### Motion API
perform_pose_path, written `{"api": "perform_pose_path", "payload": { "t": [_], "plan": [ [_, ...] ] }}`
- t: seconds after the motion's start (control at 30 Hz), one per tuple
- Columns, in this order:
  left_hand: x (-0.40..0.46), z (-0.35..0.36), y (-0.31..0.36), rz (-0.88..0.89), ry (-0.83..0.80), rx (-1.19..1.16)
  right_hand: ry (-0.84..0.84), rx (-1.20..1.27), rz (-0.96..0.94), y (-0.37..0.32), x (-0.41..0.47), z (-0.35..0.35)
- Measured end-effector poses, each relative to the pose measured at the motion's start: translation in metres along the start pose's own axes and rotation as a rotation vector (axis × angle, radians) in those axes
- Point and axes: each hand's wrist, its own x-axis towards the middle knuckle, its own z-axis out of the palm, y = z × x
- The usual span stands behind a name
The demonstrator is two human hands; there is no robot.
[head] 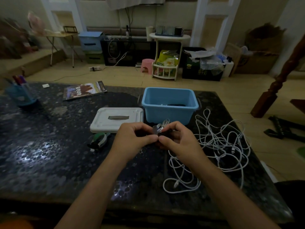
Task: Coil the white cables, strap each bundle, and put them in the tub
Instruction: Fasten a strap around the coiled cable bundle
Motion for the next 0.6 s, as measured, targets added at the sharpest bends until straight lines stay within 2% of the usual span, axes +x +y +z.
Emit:
{"api": "perform_pose_path", "payload": {
  "t": [0.47, 0.6],
  "plan": [
    [0.0024, -0.0018, -0.0046, -0.058, -0.017, -0.151, -0.017, -0.191, -0.194, -0.0002, 0.0016, 0.0029],
    [0.0022, -0.0028, -0.0052, -0.127, -0.084, -0.213, -0.013, -0.316, -0.246, -0.0042, -0.0014, 0.0034]
  ]
}}
